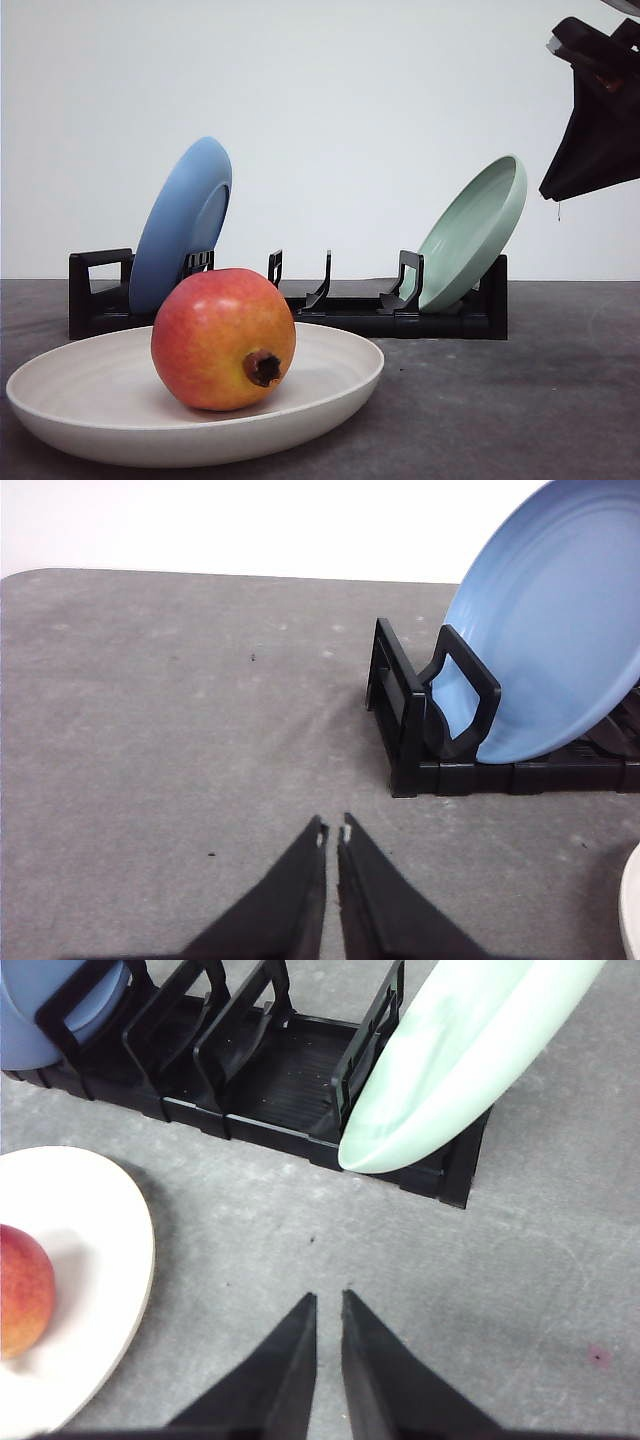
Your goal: Place pomegranate in white plate
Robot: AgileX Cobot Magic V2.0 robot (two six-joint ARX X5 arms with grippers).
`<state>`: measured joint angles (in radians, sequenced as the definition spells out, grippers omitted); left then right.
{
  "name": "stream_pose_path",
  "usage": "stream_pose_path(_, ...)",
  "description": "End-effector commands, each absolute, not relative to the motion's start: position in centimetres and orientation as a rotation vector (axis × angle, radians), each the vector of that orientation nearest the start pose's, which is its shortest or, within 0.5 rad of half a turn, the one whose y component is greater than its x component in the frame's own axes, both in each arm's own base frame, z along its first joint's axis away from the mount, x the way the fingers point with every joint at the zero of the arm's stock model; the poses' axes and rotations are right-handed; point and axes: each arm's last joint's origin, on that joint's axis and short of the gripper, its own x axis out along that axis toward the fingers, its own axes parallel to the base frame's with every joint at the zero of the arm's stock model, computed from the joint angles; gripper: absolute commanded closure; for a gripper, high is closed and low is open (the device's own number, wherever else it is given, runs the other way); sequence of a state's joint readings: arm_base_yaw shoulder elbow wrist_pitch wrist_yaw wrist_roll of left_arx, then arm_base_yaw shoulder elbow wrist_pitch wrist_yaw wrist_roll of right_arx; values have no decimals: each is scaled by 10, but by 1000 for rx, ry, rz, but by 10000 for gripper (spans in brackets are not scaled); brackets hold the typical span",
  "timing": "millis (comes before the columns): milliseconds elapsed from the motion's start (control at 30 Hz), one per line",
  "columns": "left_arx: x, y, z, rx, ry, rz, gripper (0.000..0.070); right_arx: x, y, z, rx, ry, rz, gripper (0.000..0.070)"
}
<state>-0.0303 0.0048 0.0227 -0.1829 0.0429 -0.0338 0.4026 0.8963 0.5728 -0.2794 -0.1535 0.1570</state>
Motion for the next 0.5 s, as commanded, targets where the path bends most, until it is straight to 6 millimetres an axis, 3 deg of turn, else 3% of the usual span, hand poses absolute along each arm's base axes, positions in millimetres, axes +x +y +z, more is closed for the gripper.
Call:
stream_pose_path(0,96,-4,149,-21,178,-70,700,170,78,235,64,636,493,658)
stream_pose_path(467,96,-4,149,-21,178,-69,700,170,78,235,65,632,494,658)
